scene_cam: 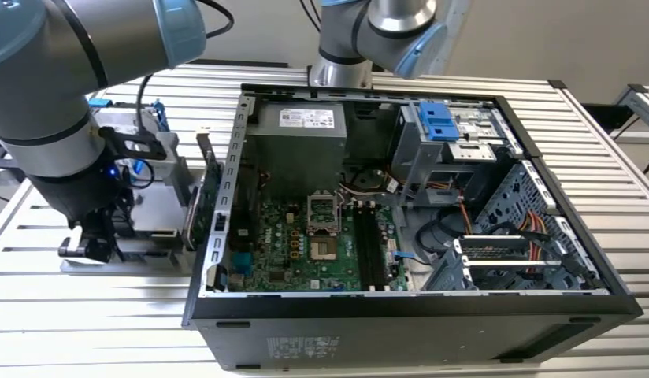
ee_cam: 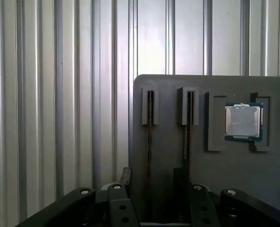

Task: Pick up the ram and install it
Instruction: 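Pick up the ram and move it above insertion slot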

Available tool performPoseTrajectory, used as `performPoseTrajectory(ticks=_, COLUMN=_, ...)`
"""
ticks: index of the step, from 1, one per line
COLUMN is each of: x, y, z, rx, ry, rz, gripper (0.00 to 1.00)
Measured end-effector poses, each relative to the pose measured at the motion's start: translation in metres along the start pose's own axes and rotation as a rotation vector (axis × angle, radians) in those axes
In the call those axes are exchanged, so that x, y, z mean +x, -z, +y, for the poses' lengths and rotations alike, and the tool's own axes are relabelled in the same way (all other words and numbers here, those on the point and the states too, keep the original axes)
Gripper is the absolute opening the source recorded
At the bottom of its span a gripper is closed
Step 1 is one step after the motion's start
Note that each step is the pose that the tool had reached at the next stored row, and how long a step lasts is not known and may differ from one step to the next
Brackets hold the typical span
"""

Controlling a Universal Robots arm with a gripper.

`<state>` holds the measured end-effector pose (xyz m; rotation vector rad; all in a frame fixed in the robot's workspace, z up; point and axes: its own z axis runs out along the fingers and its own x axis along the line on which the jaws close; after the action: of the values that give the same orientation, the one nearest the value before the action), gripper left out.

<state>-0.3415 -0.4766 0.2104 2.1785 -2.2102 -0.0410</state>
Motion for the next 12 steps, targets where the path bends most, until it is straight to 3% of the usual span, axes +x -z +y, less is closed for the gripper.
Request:
performPoseTrajectory(ticks=7, x=-0.0007, y=-0.0094, z=-0.0004, rx=0.0031, ry=-0.003, rz=-0.0003, gripper=1.00)
performPoseTrajectory(ticks=12, x=-0.0007, y=-0.0122, z=-0.0003, rx=0.0084, ry=-0.007, rz=-0.0005, gripper=1.00)
